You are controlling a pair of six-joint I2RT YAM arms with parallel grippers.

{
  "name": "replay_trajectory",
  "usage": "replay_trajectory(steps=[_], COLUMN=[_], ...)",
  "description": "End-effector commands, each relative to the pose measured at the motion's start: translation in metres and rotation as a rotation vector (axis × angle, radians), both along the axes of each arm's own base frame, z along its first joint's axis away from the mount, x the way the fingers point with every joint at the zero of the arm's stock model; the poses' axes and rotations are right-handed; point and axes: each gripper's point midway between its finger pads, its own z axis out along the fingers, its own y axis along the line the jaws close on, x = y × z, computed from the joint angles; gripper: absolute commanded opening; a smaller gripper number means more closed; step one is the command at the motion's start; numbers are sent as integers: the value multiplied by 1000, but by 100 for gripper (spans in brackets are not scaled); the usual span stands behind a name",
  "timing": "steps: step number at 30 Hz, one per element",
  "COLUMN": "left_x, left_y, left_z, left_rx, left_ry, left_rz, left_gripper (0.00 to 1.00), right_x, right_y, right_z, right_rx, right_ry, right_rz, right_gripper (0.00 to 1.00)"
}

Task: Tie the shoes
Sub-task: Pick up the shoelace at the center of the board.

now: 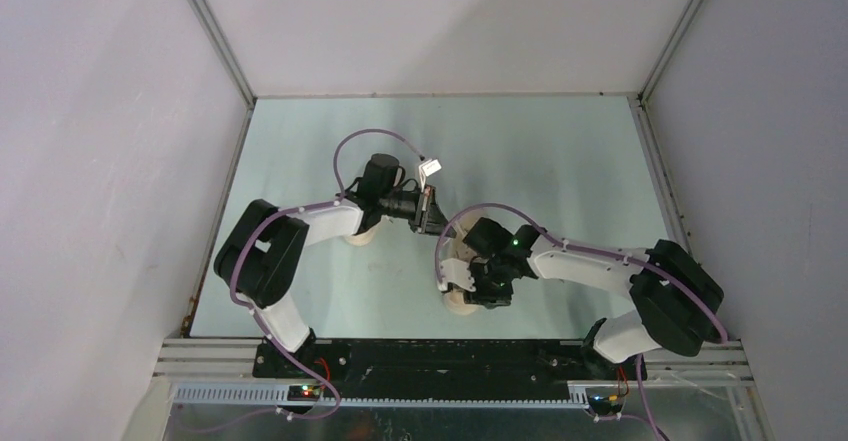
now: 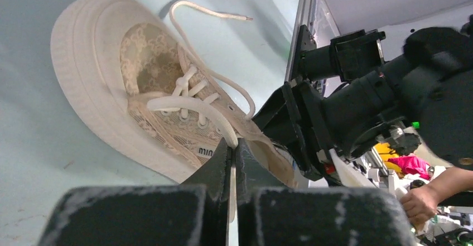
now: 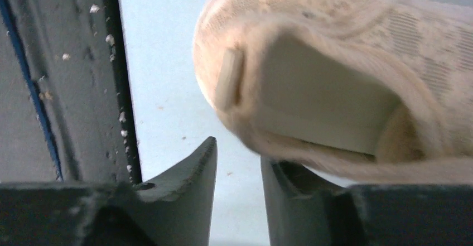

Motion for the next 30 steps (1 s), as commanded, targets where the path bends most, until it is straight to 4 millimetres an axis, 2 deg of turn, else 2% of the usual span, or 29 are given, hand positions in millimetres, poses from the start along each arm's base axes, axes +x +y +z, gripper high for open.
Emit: replay_trajectory(steps=[1, 4, 5, 6, 7, 8, 9, 10, 11, 12, 13, 14, 15, 16, 18, 21, 24, 25, 26, 30], left_x=[3, 2, 2, 1, 1, 1, 1, 1, 1, 0, 0, -1, -1, -1, -2, -2, -3, -4, -4, -6], left_y=[2, 3, 3, 4, 3, 4, 4, 4, 4, 3, 4, 3, 3, 3, 4, 3, 1, 0, 0, -1], left_z=[13, 15, 15, 15, 15, 15, 15, 15, 15, 16, 16, 17, 18, 19, 20, 20, 19, 19, 19, 16], left_rx=[-3, -2, -2, -2, -1, 0, 3, 5, 8, 8, 10, 9, 9, 8, 13, 21, 28, 32, 35, 50], left_ry=[-7, -16, -17, -17, -18, -20, -22, -21, -22, -26, -30, -35, -40, -43, -46, -50, -53, -54, -62, -59], left_rz=[23, 32, 33, 35, 36, 39, 42, 42, 43, 43, 44, 43, 44, 43, 46, 52, 49, 45, 41, 38], left_gripper=[0, 0, 0, 0, 0, 0, 0, 0, 0, 0, 0, 0, 0, 0, 0, 0, 0, 0, 0, 0], right_x=[43, 58, 73, 81, 98, 105, 120, 122, 131, 130, 134, 131, 134, 138, 143, 146, 151, 147, 146, 130], right_y=[32, 10, -4, -12, -30, -37, -58, -62, -82, -92, -95, -100, -93, -104, -110, -131, -138, -145, -144, -143], right_z=[30, 38, 47, 50, 55, 59, 59, 56, 54, 50, 56, 56, 68, 67, 68, 56, 46, 39, 36, 17], right_rx=[140, 144, 165, 168, 175, 188, 189, 204, 203, 224, 255, 318, 402, 418, 407, 275, 199, 154, 138, 37], right_ry=[-134, -145, -167, -166, -181, -171, -164, -118, -88, 18, 65, 198, 266, 316, 328, 172, 7, -28, -45, -138], right_rz=[-95, -226, -311, -384, -486, -557, -663, -722, -817, -893, -923, -987, -992, -1064, -1088, -1081, -1016, -1003, -975, -811], right_gripper=[44, 53, 62, 67, 76, 79, 89, 94, 98, 99, 99, 99, 100, 100, 97, 87, 72, 70, 65, 63])
